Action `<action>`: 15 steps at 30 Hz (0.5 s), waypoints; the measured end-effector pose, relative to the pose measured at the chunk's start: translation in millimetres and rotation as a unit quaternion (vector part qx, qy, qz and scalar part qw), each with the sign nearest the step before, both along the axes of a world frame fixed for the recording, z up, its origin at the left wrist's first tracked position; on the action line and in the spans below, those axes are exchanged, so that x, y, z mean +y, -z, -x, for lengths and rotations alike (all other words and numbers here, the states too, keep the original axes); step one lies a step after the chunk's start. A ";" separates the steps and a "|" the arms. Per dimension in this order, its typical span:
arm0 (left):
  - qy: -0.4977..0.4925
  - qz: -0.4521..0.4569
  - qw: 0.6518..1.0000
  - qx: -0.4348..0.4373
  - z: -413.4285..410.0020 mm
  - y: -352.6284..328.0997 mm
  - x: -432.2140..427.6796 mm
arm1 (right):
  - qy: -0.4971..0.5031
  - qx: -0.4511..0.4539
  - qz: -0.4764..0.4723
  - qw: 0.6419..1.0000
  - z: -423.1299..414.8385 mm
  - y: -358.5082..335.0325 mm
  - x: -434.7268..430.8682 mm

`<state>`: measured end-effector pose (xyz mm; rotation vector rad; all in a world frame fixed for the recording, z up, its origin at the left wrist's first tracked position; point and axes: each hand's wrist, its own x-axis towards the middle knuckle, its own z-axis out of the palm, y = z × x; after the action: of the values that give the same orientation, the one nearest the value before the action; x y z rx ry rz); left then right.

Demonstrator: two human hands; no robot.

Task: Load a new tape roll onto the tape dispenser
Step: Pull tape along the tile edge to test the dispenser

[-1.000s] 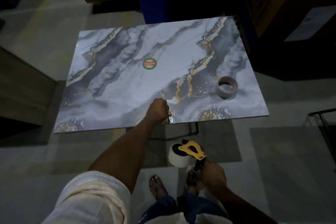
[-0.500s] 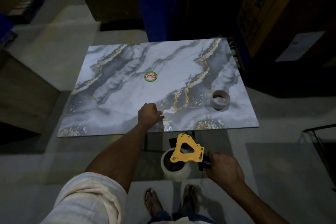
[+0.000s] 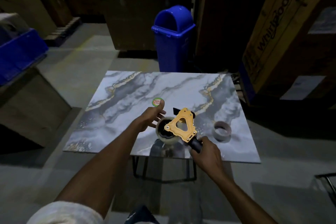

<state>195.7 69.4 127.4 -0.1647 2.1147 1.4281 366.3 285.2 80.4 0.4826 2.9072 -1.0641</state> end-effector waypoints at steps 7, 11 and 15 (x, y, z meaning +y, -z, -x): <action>-0.075 -0.014 0.997 0.033 48.7 16.3 -24.5 | 0.045 0.001 0.144 0.989 86.6 1.4 -56.9; -0.146 -0.112 0.982 0.043 86.0 23.1 -35.9 | 0.071 -0.012 0.210 0.975 139.5 5.8 -94.3; -0.176 -0.078 0.978 0.076 121.8 27.0 -46.2 | 0.098 -0.022 0.210 0.973 189.1 16.0 -119.4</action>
<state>73.9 23.3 100.4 -0.3954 2.1593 1.8591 177.2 165.8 64.4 0.7656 2.5262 -1.6156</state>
